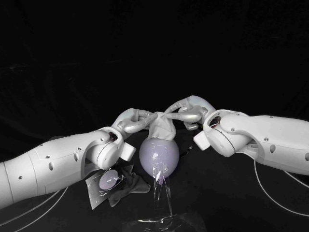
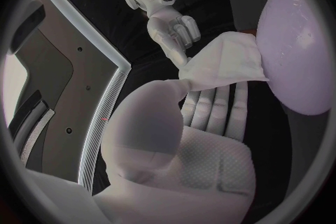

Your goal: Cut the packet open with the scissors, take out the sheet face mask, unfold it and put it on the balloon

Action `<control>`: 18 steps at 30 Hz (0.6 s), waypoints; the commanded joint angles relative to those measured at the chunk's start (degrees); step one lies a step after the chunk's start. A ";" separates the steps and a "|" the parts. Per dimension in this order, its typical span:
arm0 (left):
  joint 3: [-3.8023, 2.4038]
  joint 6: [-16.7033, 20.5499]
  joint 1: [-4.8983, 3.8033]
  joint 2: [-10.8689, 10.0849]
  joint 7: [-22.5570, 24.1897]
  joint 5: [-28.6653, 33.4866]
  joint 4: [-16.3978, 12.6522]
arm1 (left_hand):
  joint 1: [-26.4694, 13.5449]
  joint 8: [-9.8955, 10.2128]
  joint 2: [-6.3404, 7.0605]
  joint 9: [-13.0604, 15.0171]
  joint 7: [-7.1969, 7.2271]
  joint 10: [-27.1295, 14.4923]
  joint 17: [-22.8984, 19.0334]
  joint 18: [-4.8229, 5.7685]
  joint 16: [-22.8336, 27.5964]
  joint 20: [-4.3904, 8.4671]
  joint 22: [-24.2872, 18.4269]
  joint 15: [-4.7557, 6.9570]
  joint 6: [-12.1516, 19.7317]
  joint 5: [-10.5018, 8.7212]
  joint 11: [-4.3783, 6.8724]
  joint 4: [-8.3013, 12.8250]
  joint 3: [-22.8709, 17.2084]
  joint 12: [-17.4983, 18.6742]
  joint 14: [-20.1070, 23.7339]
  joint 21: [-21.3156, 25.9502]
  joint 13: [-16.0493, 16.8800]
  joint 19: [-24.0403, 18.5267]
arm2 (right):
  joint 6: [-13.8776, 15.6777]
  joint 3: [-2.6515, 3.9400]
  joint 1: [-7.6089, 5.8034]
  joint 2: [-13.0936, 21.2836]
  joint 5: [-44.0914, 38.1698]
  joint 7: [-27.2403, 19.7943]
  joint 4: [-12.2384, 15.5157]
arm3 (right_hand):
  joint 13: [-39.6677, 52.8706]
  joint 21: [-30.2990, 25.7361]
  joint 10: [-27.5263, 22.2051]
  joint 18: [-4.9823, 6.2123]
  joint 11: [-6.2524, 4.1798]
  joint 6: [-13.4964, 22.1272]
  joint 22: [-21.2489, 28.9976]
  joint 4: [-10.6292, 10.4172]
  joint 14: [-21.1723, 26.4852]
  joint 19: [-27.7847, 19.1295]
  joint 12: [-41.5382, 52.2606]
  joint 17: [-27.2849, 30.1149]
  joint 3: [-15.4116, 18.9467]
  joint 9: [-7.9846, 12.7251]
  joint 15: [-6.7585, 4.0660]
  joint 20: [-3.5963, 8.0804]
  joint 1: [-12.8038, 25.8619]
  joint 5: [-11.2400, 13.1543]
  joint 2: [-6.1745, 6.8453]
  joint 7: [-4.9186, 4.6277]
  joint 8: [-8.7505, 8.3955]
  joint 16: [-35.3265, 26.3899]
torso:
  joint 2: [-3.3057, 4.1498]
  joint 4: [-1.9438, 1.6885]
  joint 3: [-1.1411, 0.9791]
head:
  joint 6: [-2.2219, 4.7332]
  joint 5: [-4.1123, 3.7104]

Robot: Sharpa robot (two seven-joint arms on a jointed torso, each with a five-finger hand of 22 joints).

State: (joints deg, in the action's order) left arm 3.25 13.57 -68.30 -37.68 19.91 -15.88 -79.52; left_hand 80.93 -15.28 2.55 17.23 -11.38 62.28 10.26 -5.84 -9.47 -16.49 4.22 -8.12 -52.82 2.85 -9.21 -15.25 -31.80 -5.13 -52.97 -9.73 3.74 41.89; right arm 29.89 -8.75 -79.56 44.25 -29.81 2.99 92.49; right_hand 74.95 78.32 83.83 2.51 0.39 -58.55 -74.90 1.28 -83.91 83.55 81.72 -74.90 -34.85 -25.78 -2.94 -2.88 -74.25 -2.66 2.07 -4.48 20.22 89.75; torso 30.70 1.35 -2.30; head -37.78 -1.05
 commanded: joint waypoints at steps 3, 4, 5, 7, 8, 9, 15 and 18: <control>-0.09 -2.39 -0.09 0.00 0.30 1.96 -0.17 | -0.13 0.28 1.04 -0.12 -0.67 -0.83 0.17 -0.92 0.26 -0.12 -0.11 -0.41 1.12 -0.04 -0.46 0.35 -0.04 0.88 -0.30 -0.13 -0.13 0.39 | -0.89 0.03 -0.04 -0.08 -0.76 0.01 -0.06 | 8.91 -0.20 2.10 0.10 -0.26 -0.35 -10.55 -0.07 -6.09 1.06 0.23 -15.10 -0.31 -4.52 -0.43 0.01 0.20 -0.13 -0.38 -0.07 1.78 0.25 | 0.00 -0.02 0.00 | 0.12 -0.09; -0.09 -2.53 -0.09 -0.02 0.35 2.12 -0.17 | -0.17 0.46 1.21 -0.18 -0.80 -1.17 0.20 -0.91 0.32 -0.13 -0.14 -0.50 1.49 -0.04 -0.60 0.41 -0.03 1.14 -0.29 -0.07 -0.14 0.38 | -0.89 0.03 -0.04 -0.09 -0.76 0.02 -0.08 | 8.91 -0.20 2.10 0.10 -0.26 -0.35 -10.55 -0.07 -6.09 1.06 0.23 -15.10 -0.31 -4.52 -0.43 0.01 0.20 -0.13 -0.38 -0.07 1.78 0.25 | -0.01 -0.02 0.00 | 0.15 -0.12; -0.09 -2.74 -0.09 -0.04 0.42 2.31 -0.18 | -0.20 0.54 1.27 -0.21 -0.86 -1.34 0.22 -0.91 0.35 -0.13 -0.15 -0.53 1.67 -0.04 -0.66 0.43 -0.03 1.26 -0.27 -0.05 -0.14 0.37 | -0.89 0.03 -0.04 -0.09 -0.77 0.03 -0.12 | 8.91 -0.20 2.10 0.10 -0.26 -0.35 -10.55 -0.07 -6.09 1.06 0.23 -15.10 -0.31 -4.52 -0.43 0.01 0.20 -0.13 -0.38 -0.07 1.78 0.25 | -0.01 -0.01 0.00 | 0.17 -0.13; -0.09 -3.25 -0.09 -0.08 0.60 2.86 -0.20 | -0.08 0.53 1.15 -0.20 -0.80 -1.37 0.24 -0.91 0.37 -0.13 -0.16 -0.54 1.69 -0.03 -0.65 0.54 -0.15 1.29 -0.28 -0.03 -0.12 0.37 | -0.87 0.03 -0.04 -0.11 -0.79 0.04 -0.20 | 8.91 -0.20 2.10 0.10 -0.26 -0.35 -10.55 -0.07 -6.09 1.06 0.23 -15.10 -0.31 -4.52 -0.43 0.01 0.20 -0.13 -0.38 -0.07 1.78 0.25 | 0.00 -0.02 0.01 | 0.18 -0.13; -0.09 -3.67 -0.09 -0.11 0.73 3.40 -0.21 | -0.08 0.53 1.15 -0.20 -0.80 -1.37 0.24 -0.91 0.37 -0.13 -0.16 -0.54 1.69 -0.03 -0.65 0.54 -0.15 1.29 -0.28 -0.03 -0.12 0.37 | -0.86 0.03 -0.04 -0.12 -0.80 0.05 -0.27 | 8.91 -0.20 2.10 0.10 -0.26 -0.35 -10.55 -0.07 -6.09 1.06 0.23 -15.10 -0.31 -4.52 -0.43 0.01 0.20 -0.13 -0.38 -0.07 1.78 0.25 | 0.01 -0.01 0.00 | 0.18 -0.12; -0.09 -3.94 -0.09 -0.12 0.82 3.76 -0.22 | -0.04 0.53 1.04 -0.20 -0.80 -1.40 0.25 -0.91 0.39 -0.13 -0.16 -0.55 1.72 -0.03 -0.66 0.56 -0.23 1.32 -0.27 -0.02 -0.11 0.39 | -0.86 0.03 -0.04 -0.13 -0.81 0.06 -0.31 | 8.91 -0.20 2.10 0.10 -0.26 -0.35 -10.55 -0.07 -6.09 1.06 0.23 -15.10 -0.31 -4.52 -0.43 0.01 0.20 -0.13 -0.38 -0.07 1.78 0.25 | 0.00 0.00 0.00 | 0.18 -0.11; -0.09 -6.05 -0.09 -0.26 1.45 6.61 -0.25 | -0.90 0.69 1.45 -0.23 -1.01 -1.84 0.34 -0.89 0.60 -0.14 -0.20 -0.70 2.18 -0.05 -0.87 0.05 0.38 1.46 -0.15 0.09 -0.07 0.40 | -0.89 0.03 -0.04 -0.21 -0.93 0.21 -0.64 | 8.91 -0.20 2.10 0.10 -0.26 -0.35 -10.55 -0.07 -6.09 1.06 0.23 -15.10 -0.31 -4.52 -0.43 0.01 0.20 -0.13 -0.38 -0.07 1.78 0.25 | 0.03 0.02 0.03 | 0.19 -0.10; -0.09 -7.07 -0.09 -0.33 1.56 8.19 -0.24 | -2.29 0.68 2.41 -0.22 -1.00 -1.86 0.46 -0.87 0.67 -0.14 -0.22 -0.71 2.25 -0.06 -0.87 -0.83 1.79 1.38 -0.20 0.17 0.00 0.43 | -0.88 0.03 -0.04 -0.24 -0.99 0.26 -0.71 | 8.91 -0.20 2.10 0.10 -0.26 -0.35 -10.55 -0.07 -6.09 1.06 0.23 -15.10 -0.31 -4.52 -0.43 0.01 0.20 -0.13 -0.38 -0.07 1.78 0.25 | 0.03 0.01 0.03 | 0.16 -0.13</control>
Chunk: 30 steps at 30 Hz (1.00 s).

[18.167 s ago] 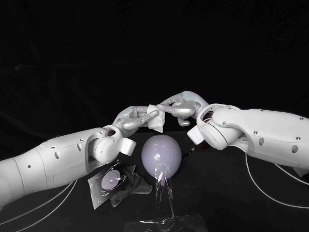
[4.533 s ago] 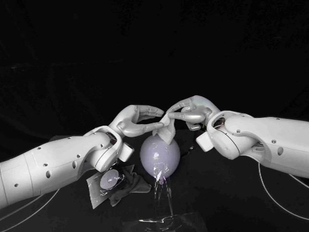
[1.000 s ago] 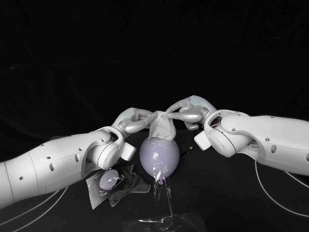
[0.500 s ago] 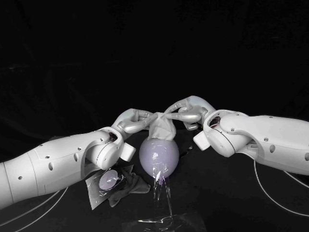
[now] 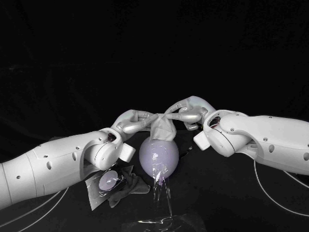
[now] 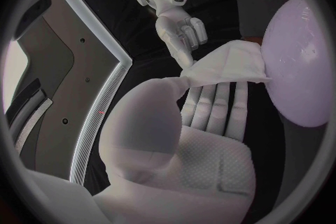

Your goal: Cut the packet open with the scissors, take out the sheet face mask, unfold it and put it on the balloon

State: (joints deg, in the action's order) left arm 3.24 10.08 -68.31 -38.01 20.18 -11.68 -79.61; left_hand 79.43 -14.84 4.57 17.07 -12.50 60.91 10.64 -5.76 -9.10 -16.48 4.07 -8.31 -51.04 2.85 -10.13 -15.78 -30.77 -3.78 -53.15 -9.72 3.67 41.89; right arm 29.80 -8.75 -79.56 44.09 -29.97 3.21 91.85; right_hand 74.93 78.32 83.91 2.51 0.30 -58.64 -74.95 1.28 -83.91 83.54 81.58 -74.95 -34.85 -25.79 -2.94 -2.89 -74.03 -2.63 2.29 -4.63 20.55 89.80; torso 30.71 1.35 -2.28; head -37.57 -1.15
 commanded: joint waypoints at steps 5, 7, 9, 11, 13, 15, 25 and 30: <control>-0.08 -4.88 -0.09 -0.13 1.03 5.97 -0.10 | -0.98 0.08 0.61 0.01 0.32 -0.25 0.20 -0.96 0.31 -0.14 -0.07 -0.43 0.24 -0.05 0.22 -0.33 1.35 -0.10 -0.14 0.21 0.13 0.48 | -0.69 0.03 -0.04 -0.12 -0.91 0.08 -0.16 | 8.92 -0.20 2.02 0.11 -0.17 -0.26 -10.51 -0.07 -6.09 1.07 0.36 -15.05 -0.32 -4.52 -0.43 0.01 -0.03 -0.16 -0.61 0.09 1.45 0.20 | 0.00 -0.05 0.00 | -0.16 -0.04; -0.08 -5.12 -0.09 -0.18 0.83 6.33 -0.09 | -0.66 -0.08 0.58 0.08 0.47 -0.01 0.26 -0.99 0.32 -0.13 -0.07 -0.35 0.03 -0.04 0.35 -0.05 1.45 -0.19 -0.19 0.21 0.17 0.56 | -0.66 0.03 -0.04 -0.14 -0.94 0.09 -0.19 | 8.95 -0.21 2.04 0.11 -0.17 -0.21 -10.51 0.02 -6.09 1.07 0.37 -15.05 -0.47 -4.62 -0.43 0.02 0.19 -0.15 -0.61 0.08 1.54 0.20 | -0.02 -0.04 -0.01 | -0.20 -0.04; -0.08 -5.30 -0.10 -0.22 0.64 6.57 -0.06 | -0.22 -0.24 0.44 0.15 0.58 0.22 0.32 -1.05 0.34 -0.11 -0.04 -0.29 -0.19 -0.03 0.46 0.29 1.43 -0.26 -0.22 0.18 0.19 0.70 | -0.64 0.03 -0.04 -0.16 -0.96 0.09 -0.20 | 8.95 -0.21 2.04 0.11 -0.17 -0.21 -10.51 0.02 -6.09 1.07 0.37 -15.05 -0.47 -4.62 -0.43 0.02 0.19 -0.15 -0.61 0.08 1.54 0.20 | -0.01 -0.05 -0.02 | -0.25 -0.02; -0.08 -5.41 -0.10 -0.25 0.44 6.75 -0.04 | -0.06 -0.31 0.36 0.18 0.60 0.31 0.35 -1.08 0.36 -0.11 -0.03 -0.27 -0.27 -0.03 0.48 0.40 1.44 -0.27 -0.24 0.16 0.19 0.78 | -0.63 0.03 -0.04 -0.18 -0.98 0.09 -0.20 | 8.95 -0.21 2.04 0.11 -0.17 -0.21 -10.51 0.02 -6.09 1.07 0.37 -15.05 -0.47 -4.62 -0.43 0.02 0.19 -0.15 -0.61 0.08 1.54 0.20 | -0.02 -0.05 -0.02 | -0.26 -0.02; -0.08 -5.42 -0.10 -0.26 0.27 6.86 -0.02 | 0.41 -0.44 0.28 0.25 0.67 0.51 0.41 -1.14 0.37 -0.11 -0.02 -0.22 -0.41 -0.03 0.56 0.79 1.40 -0.30 -0.28 0.13 0.20 0.92 | -0.63 0.03 -0.04 -0.20 -0.99 0.09 -0.19 | 8.95 -0.21 2.04 0.11 -0.17 -0.21 -10.51 0.02 -6.09 1.07 0.37 -15.05 -0.47 -4.62 -0.43 0.02 0.19 -0.15 -0.61 0.08 1.54 0.20 | 0.00 -0.03 -0.03 | -0.28 -0.03; -0.08 -5.37 -0.10 -0.26 0.10 6.93 0.00 | 0.96 -0.62 0.21 0.34 0.77 0.74 0.48 -1.21 0.38 -0.11 -0.01 -0.17 -0.60 -0.03 0.64 1.24 1.32 -0.34 -0.34 0.12 0.20 1.04 | -0.63 0.03 -0.04 -0.21 -1.01 0.09 -0.17 | 8.95 -0.21 2.04 0.11 -0.17 -0.21 -10.51 0.02 -6.09 1.07 0.37 -15.05 -0.47 -4.62 -0.43 0.02 0.19 -0.15 -0.61 0.08 1.54 0.20 | 0.00 -0.02 -0.03 | -0.28 -0.03; -0.07 -4.92 -0.11 -0.19 -0.63 6.51 0.06 | 4.59 -2.13 0.30 1.19 1.40 2.32 1.04 -1.73 0.13 -0.09 0.05 0.26 -1.70 -0.04 1.20 5.09 0.24 -0.40 -1.22 -0.09 0.12 1.97 | -0.72 0.03 -0.04 -0.23 -1.18 0.14 0.00 | 8.95 -0.21 2.04 0.11 -0.17 -0.21 -10.51 0.02 -6.09 1.07 0.37 -15.05 -0.47 -4.62 -0.43 0.02 0.19 -0.15 -0.61 0.08 1.54 0.20 | -0.01 -0.01 -0.04 | -0.40 -0.07; -0.07 -4.93 -0.11 -0.16 -0.69 6.27 0.07 | 4.66 -2.44 0.46 1.37 1.52 2.67 1.16 -1.81 0.12 -0.09 0.04 0.31 -1.88 -0.04 1.28 5.43 0.28 -0.40 -1.32 -0.10 0.11 2.10 | -0.67 0.03 -0.04 -0.27 -1.35 0.28 -0.12 | 8.95 -0.21 2.04 0.11 -0.17 -0.21 -10.51 0.02 -6.09 1.07 0.37 -15.05 -0.47 -4.62 -0.43 0.02 0.19 -0.15 -0.61 0.08 1.54 0.20 | -0.02 -0.01 -0.01 | -0.39 -0.14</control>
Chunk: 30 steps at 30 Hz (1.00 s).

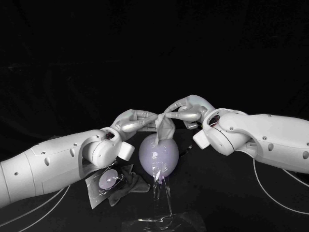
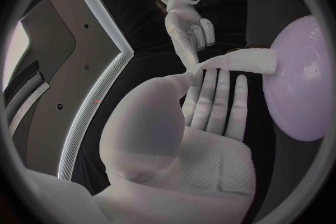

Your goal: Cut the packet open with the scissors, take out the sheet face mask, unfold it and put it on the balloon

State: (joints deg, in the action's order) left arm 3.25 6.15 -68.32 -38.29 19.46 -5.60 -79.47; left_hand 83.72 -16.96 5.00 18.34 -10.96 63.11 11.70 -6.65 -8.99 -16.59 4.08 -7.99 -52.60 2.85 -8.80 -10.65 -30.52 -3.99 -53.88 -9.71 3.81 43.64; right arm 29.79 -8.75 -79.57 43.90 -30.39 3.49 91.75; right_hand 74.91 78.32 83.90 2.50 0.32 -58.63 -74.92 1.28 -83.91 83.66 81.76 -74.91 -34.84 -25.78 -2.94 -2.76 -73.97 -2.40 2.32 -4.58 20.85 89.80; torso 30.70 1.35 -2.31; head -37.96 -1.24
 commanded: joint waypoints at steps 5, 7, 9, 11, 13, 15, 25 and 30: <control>-0.08 -1.05 -0.09 0.04 0.09 0.21 -0.09 | -2.01 0.03 1.34 -0.01 -0.59 -0.12 0.24 -0.97 0.35 -0.02 -0.05 -0.26 0.68 -0.04 -0.50 -1.00 1.56 0.35 -0.19 0.05 -0.17 0.40 | -0.37 0.03 -0.04 -0.26 -1.42 0.51 -0.36 | 9.01 -0.10 2.08 0.09 -0.18 -0.18 -10.59 0.06 -6.09 1.00 0.25 -15.09 -0.55 -4.67 -0.43 -0.11 0.21 -0.39 -0.63 0.03 1.28 0.20 | 0.00 -0.04 0.02 | 0.03 -0.11; -0.08 -1.04 -0.09 -0.01 0.11 0.24 -0.10 | -2.69 0.19 1.66 -0.09 -0.79 -0.36 0.28 -0.95 0.44 -0.03 -0.07 -0.34 0.93 -0.06 -0.64 -1.45 2.05 0.39 -0.09 0.12 -0.17 0.39 | -0.30 0.03 -0.04 -0.32 -1.55 0.65 -0.46 | 9.01 -0.10 2.08 0.09 -0.18 -0.18 -10.59 0.06 -6.09 1.00 0.25 -15.09 -0.55 -4.67 -0.43 -0.11 0.21 -0.39 -0.63 0.03 1.28 0.20 | 0.00 -0.04 0.02 | 0.04 -0.11; -0.08 -1.04 -0.09 -0.04 0.09 0.26 -0.11 | -3.34 0.29 1.95 -0.15 -0.89 -0.51 0.34 -0.93 0.52 -0.04 -0.09 -0.41 1.07 -0.05 -0.71 -1.91 2.59 0.37 0.00 0.19 -0.14 0.36 | -0.25 0.03 -0.04 -0.37 -1.63 0.77 -0.54 | 9.01 -0.10 2.08 0.09 -0.18 -0.18 -10.59 0.06 -6.09 1.00 0.25 -15.09 -0.55 -4.67 -0.43 -0.11 0.21 -0.39 -0.63 0.03 1.28 0.20 | 0.03 -0.04 0.03 | 0.03 -0.11; -0.08 -1.04 -0.09 -0.06 0.02 0.27 -0.12 | -3.44 0.32 2.04 -0.18 -0.91 -0.55 0.36 -0.92 0.55 -0.04 -0.10 -0.41 1.10 -0.05 -0.71 -1.99 2.75 0.35 0.03 0.22 -0.13 0.35 | -0.21 0.03 -0.04 -0.43 -1.70 0.87 -0.60 | 9.01 -0.10 2.08 0.09 -0.18 -0.18 -10.59 0.06 -6.09 1.00 0.25 -15.09 -0.55 -4.67 -0.43 -0.11 0.21 -0.39 -0.63 0.03 1.28 0.20 | 0.02 -0.03 0.04 | 0.00 -0.13; -0.08 -1.02 -0.09 -0.08 -0.11 0.20 -0.13 | -3.56 0.35 2.25 -0.20 -0.96 -0.61 0.39 -0.90 0.59 -0.04 -0.11 -0.42 1.13 -0.05 -0.73 -2.06 2.99 0.34 0.07 0.27 -0.11 0.33 | -0.14 0.03 -0.04 -0.48 -1.76 0.96 -0.65 | 9.01 -0.10 2.08 0.09 -0.18 -0.18 -10.59 0.06 -6.09 1.00 0.25 -15.09 -0.55 -4.67 -0.43 -0.11 0.21 -0.39 -0.63 0.03 1.28 0.20 | 0.00 -0.03 0.03 | 0.02 -0.14; -0.08 -0.95 -0.09 -0.10 -0.28 0.08 -0.13 | -3.76 0.42 2.82 -0.26 -1.08 -0.70 0.45 -0.85 0.65 -0.05 -0.13 -0.46 1.17 -0.05 -0.79 -2.11 3.52 0.31 0.14 0.36 -0.09 0.28 | -0.05 0.03 -0.04 -0.54 -1.84 1.04 -0.68 | 9.01 -0.10 2.08 0.09 -0.18 -0.18 -10.59 0.06 -6.09 1.00 0.25 -15.09 -0.55 -4.67 -0.43 -0.11 0.21 -0.39 -0.63 0.03 1.28 0.20 | 0.00 -0.03 0.04 | -0.01 -0.14; -0.08 0.21 -0.09 -0.12 -1.46 -1.38 -0.07 | -3.82 0.69 5.18 -0.54 -1.31 -0.84 0.74 -0.69 0.81 -0.04 -0.15 -0.53 1.16 -0.04 -0.90 -1.78 5.60 0.20 0.21 0.66 -0.01 0.20 | 0.12 0.03 -0.04 -0.66 -2.15 1.18 -0.68 | 9.01 -0.10 2.08 0.09 -0.18 -0.18 -10.59 0.06 -6.09 1.00 0.25 -15.09 -0.55 -4.67 -0.43 -0.11 0.21 -0.39 -0.63 0.03 1.28 0.20 | -0.01 -0.03 0.01 | 0.00 -0.12; -0.08 1.38 -0.09 -0.13 -2.02 -2.75 -0.10 | -4.25 0.95 6.56 -0.70 -1.61 -1.08 0.82 -0.66 0.92 -0.05 -0.15 -0.64 1.41 -0.04 -1.11 -1.78 6.83 0.26 0.32 0.75 -0.02 0.21 | 0.17 0.03 -0.04 -0.69 -2.29 1.23 -0.68 | 9.01 -0.10 2.08 0.09 -0.18 -0.18 -10.59 0.06 -6.09 1.00 0.25 -15.09 -0.55 -4.67 -0.43 -0.11 0.21 -0.39 -0.63 0.03 1.28 0.20 | 0.00 0.00 0.00 | 0.02 -0.12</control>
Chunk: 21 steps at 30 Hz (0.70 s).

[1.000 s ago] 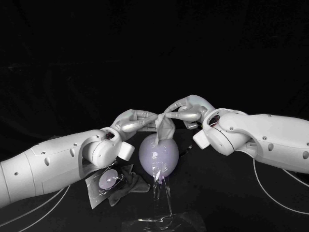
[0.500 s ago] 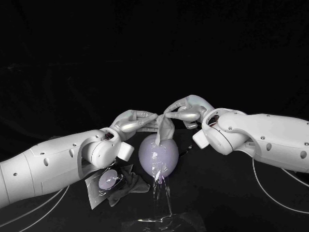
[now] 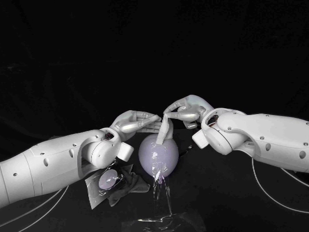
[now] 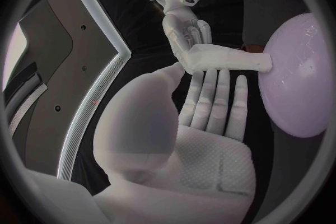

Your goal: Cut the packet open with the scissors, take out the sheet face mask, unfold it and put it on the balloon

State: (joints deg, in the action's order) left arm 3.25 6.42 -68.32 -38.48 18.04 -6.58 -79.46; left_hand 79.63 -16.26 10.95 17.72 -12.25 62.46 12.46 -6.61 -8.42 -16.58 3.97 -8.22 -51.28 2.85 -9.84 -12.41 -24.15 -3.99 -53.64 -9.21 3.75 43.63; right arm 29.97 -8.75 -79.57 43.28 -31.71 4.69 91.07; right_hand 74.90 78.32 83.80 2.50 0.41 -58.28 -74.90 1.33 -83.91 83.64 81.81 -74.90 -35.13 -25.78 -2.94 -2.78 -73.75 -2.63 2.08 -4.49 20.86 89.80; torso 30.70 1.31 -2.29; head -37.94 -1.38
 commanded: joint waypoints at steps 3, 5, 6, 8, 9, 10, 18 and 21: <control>-0.08 2.17 -0.09 0.03 -0.45 -3.75 -0.24 | -0.89 1.09 2.13 -0.50 -1.14 -1.89 0.17 -0.34 0.60 -0.09 -0.14 -0.81 1.35 -0.05 -0.74 -0.23 2.53 0.42 0.46 0.72 -0.07 -0.35 | 0.26 0.03 -0.04 -0.10 -1.30 0.31 0.00 | 9.03 -0.04 2.19 0.08 -0.28 -0.52 -10.63 0.05 -6.09 1.06 0.20 -15.10 -0.32 -4.71 -0.43 -0.08 0.06 -0.16 -0.39 -0.05 1.31 0.20 | 0.00 0.04 -0.03 | 0.00 0.03; -0.08 3.36 -0.09 0.01 0.06 -5.60 -0.39 | -1.02 1.68 2.70 -0.79 -1.50 -3.16 0.28 -0.08 0.68 -0.10 -0.16 -1.03 2.37 -0.04 -1.09 -0.27 3.82 0.46 0.62 1.00 -0.12 -0.66 | 0.53 0.03 -0.04 -0.12 -1.60 0.57 0.03 | 9.03 -0.04 2.19 0.08 -0.28 -0.52 -10.63 0.05 -6.09 1.06 0.20 -15.10 -0.32 -4.71 -0.43 -0.08 0.06 -0.16 -0.39 -0.05 1.31 0.20 | -0.01 0.03 -0.03 | 0.01 0.01; -0.08 3.92 -0.09 -0.01 0.37 -6.34 -0.45 | -0.60 2.24 2.68 -1.06 -1.80 -4.73 0.31 0.26 0.79 -0.09 -0.17 -1.33 3.45 -0.05 -1.48 -0.11 4.86 0.38 1.17 1.34 -0.12 -1.11 | 0.63 0.03 -0.04 -0.12 -1.73 0.65 0.05 | 9.03 -0.04 2.19 0.08 -0.28 -0.52 -10.63 0.05 -6.09 1.06 0.20 -15.10 -0.32 -4.71 -0.43 -0.08 0.06 -0.16 -0.39 -0.05 1.31 0.20 | -0.01 0.03 -0.02 | 0.02 -0.01; -0.08 5.00 -0.08 -0.04 0.97 -7.54 -0.56 | -0.17 2.32 2.34 -1.12 -1.81 -5.41 0.34 0.54 0.82 -0.08 -0.15 -1.49 3.73 -0.04 -1.56 -0.03 5.73 0.20 1.66 1.61 -0.04 -1.48 | 0.79 0.03 -0.04 -0.10 -2.05 0.75 0.11 | 9.03 -0.04 2.19 0.08 -0.28 -0.52 -10.63 0.05 -6.09 1.06 0.20 -15.10 -0.32 -4.71 -0.43 -0.08 0.06 -0.16 -0.39 -0.05 1.31 0.20 | -0.01 0.03 -0.02 | 0.09 0.01; -0.08 5.73 -0.08 -0.06 1.42 -8.23 -0.62 | 0.14 2.33 2.13 -1.14 -1.75 -5.70 0.31 0.68 0.95 -0.08 -0.15 -1.60 3.82 -0.04 -1.55 0.05 6.08 0.14 2.08 1.74 -0.02 -1.66 | 0.88 0.03 -0.04 -0.06 -2.32 0.80 0.20 | 9.03 -0.04 2.19 0.08 -0.28 -0.52 -10.63 0.05 -6.09 1.06 0.20 -15.10 -0.32 -4.71 -0.43 -0.08 0.06 -0.16 -0.39 -0.05 1.31 0.20 | -0.01 0.02 -0.02 | 0.12 0.01; -0.08 6.45 -0.08 -0.09 1.87 -8.79 -0.67 | 0.51 2.32 1.87 -1.15 -1.66 -6.00 0.23 0.79 1.20 -0.06 -0.13 -1.74 3.92 -0.03 -1.60 0.16 6.49 0.07 2.72 1.87 0.00 -1.83 | 0.96 0.03 -0.04 0.00 -2.57 0.84 0.32 | 9.03 -0.04 2.19 0.08 -0.28 -0.52 -10.63 0.05 -6.09 1.06 0.20 -15.10 -0.32 -4.71 -0.43 -0.08 0.06 -0.16 -0.39 -0.05 1.31 0.20 | -0.02 0.02 -0.01 | 0.15 0.01; -0.09 9.67 -0.04 -0.80 5.39 -10.67 -0.94 | 2.25 2.43 0.44 -1.33 -1.58 -7.59 -0.39 1.53 2.67 -0.06 -0.51 -2.47 4.77 -0.04 -1.96 0.53 8.94 -0.14 5.82 3.42 -0.02 -7.06 | 1.26 0.04 -0.30 1.07 -6.67 1.50 1.92 | 9.05 0.14 2.21 0.04 -0.28 -0.51 -10.70 0.09 -6.09 1.15 0.23 -15.10 -0.37 -4.75 -0.43 -0.08 0.10 -0.16 -0.39 -0.05 1.34 0.20 | -0.13 0.11 0.05 | 0.72 -0.06; -0.09 10.38 -0.01 -1.20 7.14 -11.80 -1.19 | 3.28 2.85 -0.13 -1.59 -1.46 -9.39 -1.37 2.12 4.37 -0.03 -1.00 -3.34 5.88 0.03 -2.58 0.87 10.39 0.17 9.58 4.99 -0.11 -12.94 | 1.27 0.05 -0.76 1.46 -9.14 2.58 2.48 | 9.05 0.22 2.20 0.02 -0.29 -0.51 -10.73 0.13 -6.09 1.18 0.22 -15.10 -0.39 -4.76 -0.43 -0.08 0.10 -0.16 -0.37 -0.04 1.36 0.20 | -0.17 0.11 0.10 | 0.96 -0.13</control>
State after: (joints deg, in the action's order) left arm 3.25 14.13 -68.28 -39.65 21.03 -15.65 -80.36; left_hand 82.40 -13.73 10.81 16.17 -11.75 53.39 11.24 -5.66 -4.33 -16.60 3.03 -11.43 -45.62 2.85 -12.33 -11.57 -14.01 -3.96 -44.67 -4.45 3.70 31.46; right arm 30.98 -8.77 -80.09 44.63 -36.11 6.04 93.21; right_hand 74.94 78.32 83.92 2.49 0.30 -58.45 -74.95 1.35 -83.91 83.54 81.81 -74.95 -35.11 -25.78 -2.94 -2.88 -73.73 -2.42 2.10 -4.59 20.86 89.75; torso 30.58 1.40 -2.25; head -37.17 -1.44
